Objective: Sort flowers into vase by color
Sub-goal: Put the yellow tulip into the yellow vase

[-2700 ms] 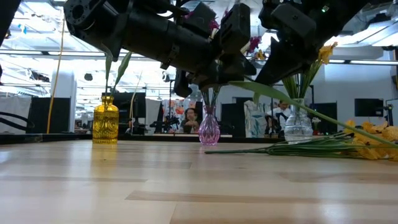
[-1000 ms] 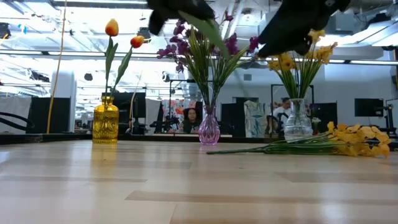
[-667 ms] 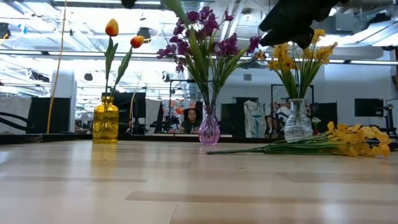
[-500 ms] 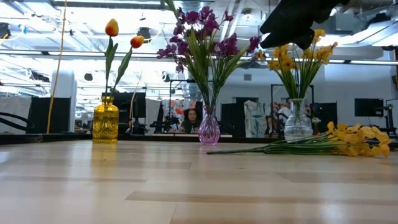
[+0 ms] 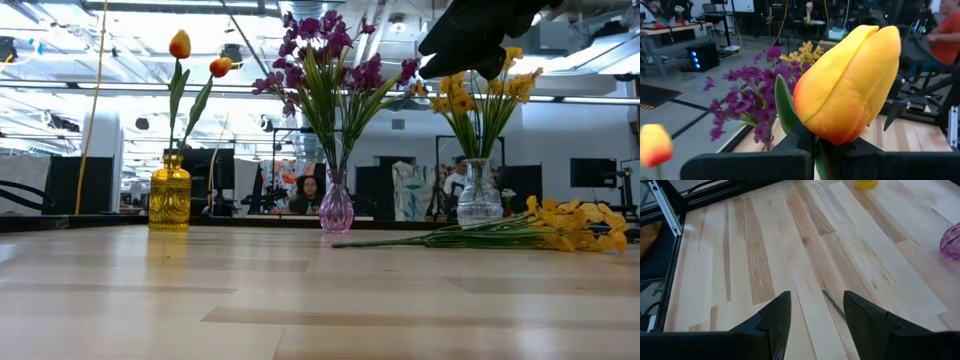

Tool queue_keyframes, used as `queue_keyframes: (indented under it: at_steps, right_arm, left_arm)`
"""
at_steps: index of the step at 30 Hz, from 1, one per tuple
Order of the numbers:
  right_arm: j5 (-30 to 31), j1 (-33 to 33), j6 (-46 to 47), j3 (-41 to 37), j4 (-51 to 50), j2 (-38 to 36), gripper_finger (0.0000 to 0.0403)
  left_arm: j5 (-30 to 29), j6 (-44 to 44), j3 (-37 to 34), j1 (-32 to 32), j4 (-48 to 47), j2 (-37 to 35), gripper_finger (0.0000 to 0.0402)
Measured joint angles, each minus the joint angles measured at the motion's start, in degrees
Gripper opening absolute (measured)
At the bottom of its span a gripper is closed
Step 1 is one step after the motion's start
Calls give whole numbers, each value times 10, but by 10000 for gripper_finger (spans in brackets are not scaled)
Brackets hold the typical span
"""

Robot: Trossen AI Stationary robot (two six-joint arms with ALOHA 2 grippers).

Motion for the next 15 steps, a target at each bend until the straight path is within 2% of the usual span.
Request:
queue_keyframes:
  at_steps: [4,6,11,15]
  right_arm:
    - [1,0,0,0,0,0,207]
    - [1,0,0,0,0,0,207]
    - [1,0,0,0,0,0,207]
    - [1,0,0,0,1,0,207]
  left_arm:
    - [3,-1,0,0,-27,-42,2]
    - [3,-14,11,0,-70,-56,2]
    - [-16,-88,83,0,-221,-61,2]
    - [-32,-91,133,0,-271,-51,2]
